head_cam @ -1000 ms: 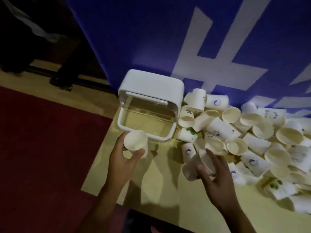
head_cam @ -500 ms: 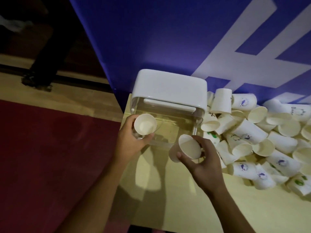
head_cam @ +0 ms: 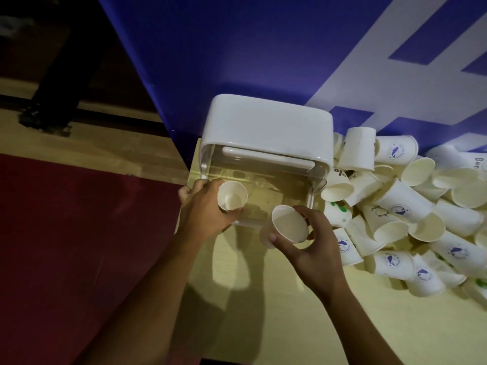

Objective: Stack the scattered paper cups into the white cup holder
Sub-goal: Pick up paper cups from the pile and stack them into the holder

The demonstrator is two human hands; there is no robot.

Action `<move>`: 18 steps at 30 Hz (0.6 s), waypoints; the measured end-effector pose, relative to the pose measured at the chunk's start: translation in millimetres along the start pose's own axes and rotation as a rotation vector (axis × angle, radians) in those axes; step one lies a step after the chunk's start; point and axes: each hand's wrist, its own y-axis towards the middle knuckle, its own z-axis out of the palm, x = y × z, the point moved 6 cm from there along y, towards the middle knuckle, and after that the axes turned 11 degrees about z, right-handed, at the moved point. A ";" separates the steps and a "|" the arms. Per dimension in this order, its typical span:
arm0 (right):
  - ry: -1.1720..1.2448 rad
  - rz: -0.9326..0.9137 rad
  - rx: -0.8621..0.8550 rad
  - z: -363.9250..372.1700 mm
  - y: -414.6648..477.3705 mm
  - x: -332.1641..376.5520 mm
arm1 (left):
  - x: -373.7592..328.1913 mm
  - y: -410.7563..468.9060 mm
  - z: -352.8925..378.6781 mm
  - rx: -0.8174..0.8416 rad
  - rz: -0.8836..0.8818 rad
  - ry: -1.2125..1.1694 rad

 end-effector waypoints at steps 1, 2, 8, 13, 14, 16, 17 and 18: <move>0.000 -0.006 -0.003 0.4 0.2 1.1 | 0.3 0.1 -0.9 0.007 0.010 0.016; 0.000 -0.015 -0.006 0.8 0.7 2.7 | 1.0 -0.1 -1.0 0.012 0.018 0.018; 0.031 -0.123 -0.045 12.3 6.4 26.6 | 7.5 -10.0 -0.9 0.028 0.038 -0.095; 0.028 -0.196 -0.021 41.7 14.8 49.5 | 8.2 -35.3 -18.9 -0.070 -0.041 -0.399; 0.025 -0.212 -0.014 48.8 16.0 52.5 | 7.8 -37.6 -20.5 -0.054 -0.056 -0.441; 0.029 -0.231 -0.003 61.1 18.9 57.4 | 9.5 -37.7 -20.5 -0.028 -0.068 -0.467; 0.030 -0.237 0.001 66.1 21.1 58.8 | 10.2 -36.7 -19.9 -0.017 -0.069 -0.467; 0.028 -0.238 0.005 70.8 23.8 59.2 | 10.9 -35.5 -19.6 -0.012 -0.067 -0.466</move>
